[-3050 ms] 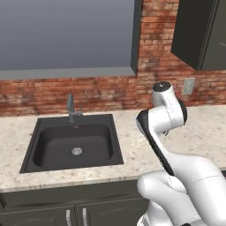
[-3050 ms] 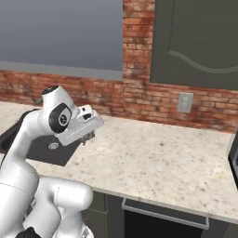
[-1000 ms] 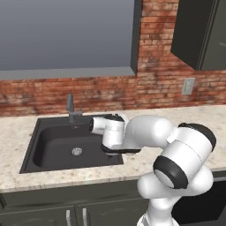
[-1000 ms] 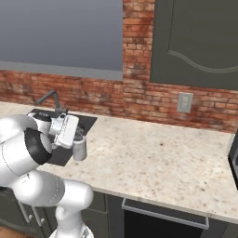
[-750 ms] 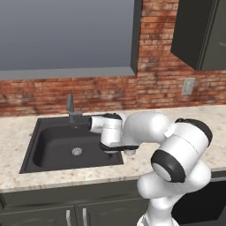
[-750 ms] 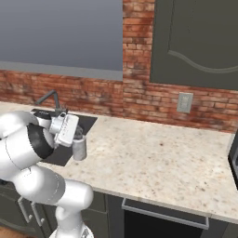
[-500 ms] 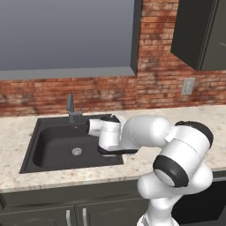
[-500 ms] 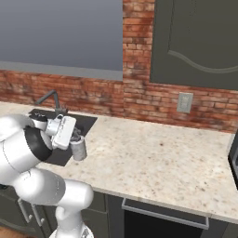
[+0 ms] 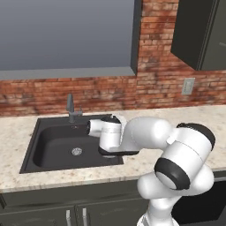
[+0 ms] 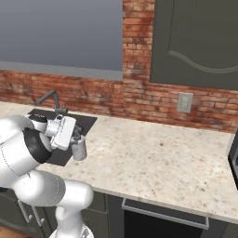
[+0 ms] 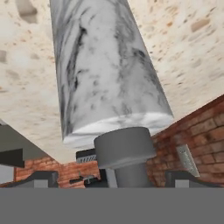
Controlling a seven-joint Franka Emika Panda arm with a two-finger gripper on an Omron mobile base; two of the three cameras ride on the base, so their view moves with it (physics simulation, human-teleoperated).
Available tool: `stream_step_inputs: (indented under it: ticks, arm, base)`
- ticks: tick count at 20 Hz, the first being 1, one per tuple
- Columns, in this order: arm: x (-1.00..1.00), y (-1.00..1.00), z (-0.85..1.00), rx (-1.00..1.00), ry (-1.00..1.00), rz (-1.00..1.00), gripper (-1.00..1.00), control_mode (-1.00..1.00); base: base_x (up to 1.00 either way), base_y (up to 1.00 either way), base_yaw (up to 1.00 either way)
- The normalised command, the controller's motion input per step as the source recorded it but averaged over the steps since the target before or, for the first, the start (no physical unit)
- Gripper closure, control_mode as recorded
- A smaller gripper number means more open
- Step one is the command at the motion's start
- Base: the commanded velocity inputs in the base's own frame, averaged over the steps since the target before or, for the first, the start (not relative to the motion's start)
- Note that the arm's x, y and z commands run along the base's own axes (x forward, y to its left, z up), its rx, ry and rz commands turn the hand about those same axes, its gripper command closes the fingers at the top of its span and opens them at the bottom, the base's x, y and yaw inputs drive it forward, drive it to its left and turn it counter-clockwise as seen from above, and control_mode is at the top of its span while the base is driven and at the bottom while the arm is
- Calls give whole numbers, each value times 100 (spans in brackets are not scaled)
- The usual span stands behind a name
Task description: Restock the sink supplies by placing the sponge and soap dispenser on the counter and next to the sink. Make sure the soap dispenser is upright.
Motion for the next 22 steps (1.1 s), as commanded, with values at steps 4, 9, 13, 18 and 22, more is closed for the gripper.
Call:
stream_step_inputs:
  ticks: [4, 9, 13, 18, 22]
  arm:
    - [0, 29, 17, 0, 0, 0, -100, -100]
    - [-4, 36, 42, 0, -1, 0, -100, -100]
    - [-38, 11, 67, 0, -9, 0, -100, -100]
    - [-92, -4, 56, 3, -32, 0, -100, -100]
    - [-100, -58, 20, 38, -44, -3, -100, -100]
  base:
    - [0, 0, 0]
    - [0, 0, 0]
    - [0, 0, 0]
    - [0, 0, 0]
    - [0, 0, 0]
